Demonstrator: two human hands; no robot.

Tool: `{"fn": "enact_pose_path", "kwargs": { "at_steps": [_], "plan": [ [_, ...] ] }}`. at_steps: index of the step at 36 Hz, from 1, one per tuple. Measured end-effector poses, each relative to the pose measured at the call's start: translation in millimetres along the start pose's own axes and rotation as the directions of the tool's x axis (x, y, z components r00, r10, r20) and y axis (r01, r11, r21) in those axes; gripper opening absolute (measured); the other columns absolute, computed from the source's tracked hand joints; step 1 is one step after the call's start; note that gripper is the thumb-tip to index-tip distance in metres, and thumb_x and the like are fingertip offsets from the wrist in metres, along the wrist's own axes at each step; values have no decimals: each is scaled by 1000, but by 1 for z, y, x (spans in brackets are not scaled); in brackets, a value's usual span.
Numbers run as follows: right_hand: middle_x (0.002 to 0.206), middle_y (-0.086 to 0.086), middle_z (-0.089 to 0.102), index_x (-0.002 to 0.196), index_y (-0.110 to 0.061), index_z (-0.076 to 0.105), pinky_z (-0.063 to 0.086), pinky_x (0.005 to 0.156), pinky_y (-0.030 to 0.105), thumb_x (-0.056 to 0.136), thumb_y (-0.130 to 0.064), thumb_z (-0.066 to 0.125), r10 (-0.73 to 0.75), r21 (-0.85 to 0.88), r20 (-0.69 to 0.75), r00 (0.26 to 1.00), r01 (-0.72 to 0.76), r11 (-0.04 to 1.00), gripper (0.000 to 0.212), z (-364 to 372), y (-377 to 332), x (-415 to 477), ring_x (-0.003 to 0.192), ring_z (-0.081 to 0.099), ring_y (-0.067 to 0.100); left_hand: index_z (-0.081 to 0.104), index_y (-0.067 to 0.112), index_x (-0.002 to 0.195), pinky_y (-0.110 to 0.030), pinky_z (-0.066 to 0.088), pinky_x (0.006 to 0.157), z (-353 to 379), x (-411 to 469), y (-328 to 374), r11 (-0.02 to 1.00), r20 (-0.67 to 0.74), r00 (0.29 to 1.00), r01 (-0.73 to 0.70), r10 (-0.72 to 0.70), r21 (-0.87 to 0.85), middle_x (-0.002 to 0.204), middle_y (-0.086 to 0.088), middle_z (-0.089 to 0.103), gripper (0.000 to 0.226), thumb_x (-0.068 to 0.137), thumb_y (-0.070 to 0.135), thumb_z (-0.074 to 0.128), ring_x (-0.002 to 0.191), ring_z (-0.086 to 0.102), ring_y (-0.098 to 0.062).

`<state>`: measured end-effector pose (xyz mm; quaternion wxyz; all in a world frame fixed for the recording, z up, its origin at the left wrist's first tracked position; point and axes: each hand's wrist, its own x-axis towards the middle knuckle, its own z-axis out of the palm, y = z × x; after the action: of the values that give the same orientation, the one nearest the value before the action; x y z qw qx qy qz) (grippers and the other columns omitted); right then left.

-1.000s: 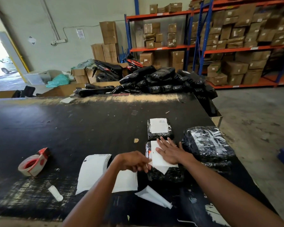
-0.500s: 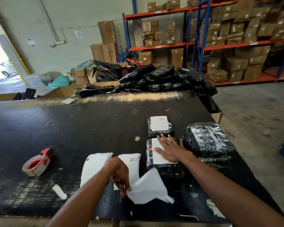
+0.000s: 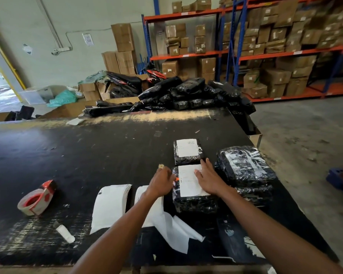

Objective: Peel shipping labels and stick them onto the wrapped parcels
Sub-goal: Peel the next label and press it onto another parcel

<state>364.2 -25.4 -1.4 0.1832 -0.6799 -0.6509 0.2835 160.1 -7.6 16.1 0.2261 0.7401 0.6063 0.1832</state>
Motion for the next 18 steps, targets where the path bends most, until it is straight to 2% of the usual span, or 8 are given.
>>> {"fn": "enact_pose_path", "kwargs": {
  "at_steps": [2,4,7,10,12,13,15,18],
  "plan": [
    [167,5,-22,161,-15,-8,5,126,47,104,-58,30,37,-44,5,999,-36,998,81,8,5,-7,156,-12,27,46,9,138,-41,43,107,17,-4,11,989,65,998,25,-16,-147,138,-18,48,44,104,37,45,121,56,-33],
    [168,5,-20,161,-16,-8,11,124,47,99,-65,34,55,-61,-35,998,-57,997,90,17,7,-14,156,-5,28,23,14,155,-44,36,113,36,-9,15,978,118,991,83,-61,-194,151,-18,29,60,106,41,41,135,47,-36],
    [169,11,-7,162,-15,-1,29,117,47,96,-67,43,123,37,-135,983,-119,992,95,23,7,-21,152,21,35,7,17,160,-53,38,112,51,-10,17,978,93,990,117,-102,-175,155,-22,24,67,106,43,37,135,45,-43],
    [163,22,21,161,-9,1,37,110,46,95,-67,45,244,141,-153,958,-224,964,98,24,4,-23,144,36,40,1,11,160,-52,33,113,51,-7,17,964,122,976,199,-179,-178,157,-29,22,73,106,45,35,141,36,-44],
    [154,25,40,160,-4,5,40,107,43,94,-66,49,291,202,-138,947,-260,944,100,23,3,-23,138,44,41,8,6,158,-51,30,115,54,-7,12,946,140,960,266,-243,-183,156,-33,26,76,104,51,35,143,33,-46],
    [152,25,44,159,-2,8,40,107,42,94,-65,50,295,223,-127,947,-263,939,100,20,4,-22,138,45,41,18,3,155,-51,32,115,55,-5,10,942,138,956,280,-257,-187,153,-33,33,75,103,54,35,141,35,-46],
    [155,22,41,159,-1,12,37,110,38,96,-62,50,285,251,-79,955,-257,933,95,17,11,-19,142,41,39,36,1,141,-50,36,111,58,-5,6,937,124,955,289,-269,-197,145,-31,45,67,102,55,37,136,42,-45],
    [160,14,37,161,-10,14,35,116,39,98,-60,47,242,323,8,970,-231,918,86,11,23,-18,145,40,32,40,-2,135,-49,36,110,59,-7,9,941,92,960,278,-264,-191,141,-30,44,59,104,48,37,133,43,-46]
  ]
}}
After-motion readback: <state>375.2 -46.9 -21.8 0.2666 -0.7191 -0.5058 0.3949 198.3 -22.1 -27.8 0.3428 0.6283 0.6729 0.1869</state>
